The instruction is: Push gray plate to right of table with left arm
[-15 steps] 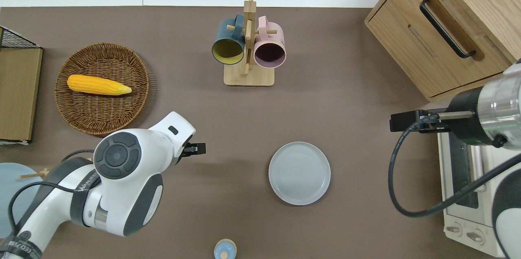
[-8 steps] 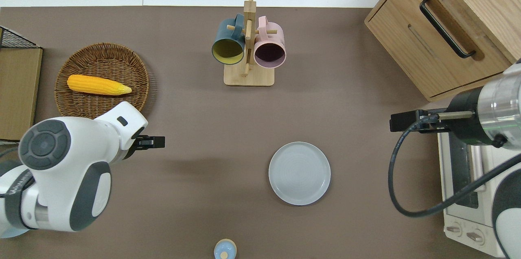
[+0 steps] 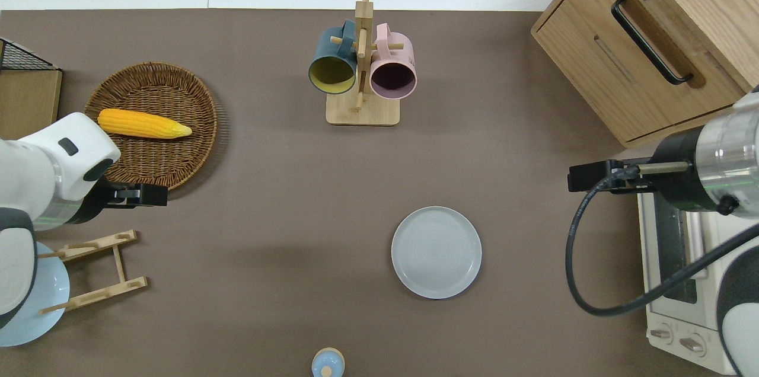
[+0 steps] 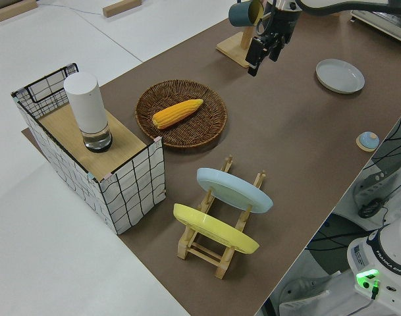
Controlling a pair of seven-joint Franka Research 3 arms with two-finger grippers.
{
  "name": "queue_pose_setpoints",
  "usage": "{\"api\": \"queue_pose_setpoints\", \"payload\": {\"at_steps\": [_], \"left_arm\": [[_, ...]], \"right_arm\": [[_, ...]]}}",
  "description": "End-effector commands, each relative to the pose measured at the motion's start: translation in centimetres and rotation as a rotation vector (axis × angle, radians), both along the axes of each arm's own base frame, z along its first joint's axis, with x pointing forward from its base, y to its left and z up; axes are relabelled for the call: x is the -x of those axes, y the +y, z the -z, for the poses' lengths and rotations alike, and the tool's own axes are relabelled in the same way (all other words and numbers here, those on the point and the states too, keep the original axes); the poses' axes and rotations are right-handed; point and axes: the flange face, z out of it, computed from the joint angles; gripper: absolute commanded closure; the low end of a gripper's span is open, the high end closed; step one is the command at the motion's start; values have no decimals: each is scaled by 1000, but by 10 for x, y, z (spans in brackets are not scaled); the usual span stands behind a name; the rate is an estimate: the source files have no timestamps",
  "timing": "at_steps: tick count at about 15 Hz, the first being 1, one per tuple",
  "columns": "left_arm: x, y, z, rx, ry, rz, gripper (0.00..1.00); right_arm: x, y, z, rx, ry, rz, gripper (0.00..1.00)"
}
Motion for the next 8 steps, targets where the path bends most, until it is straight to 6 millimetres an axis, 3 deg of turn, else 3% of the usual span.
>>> {"api": "queue_pose_setpoints", "payload": {"at_steps": [1,8], "left_arm": [[10,3,-35,-12,-6,0,9],[31,1,-115,-16,10,-2,9]], "right_arm": [[-1,0,-3,-18,0,2,5],[-1,0,-3,-18,0,2,5]]}}
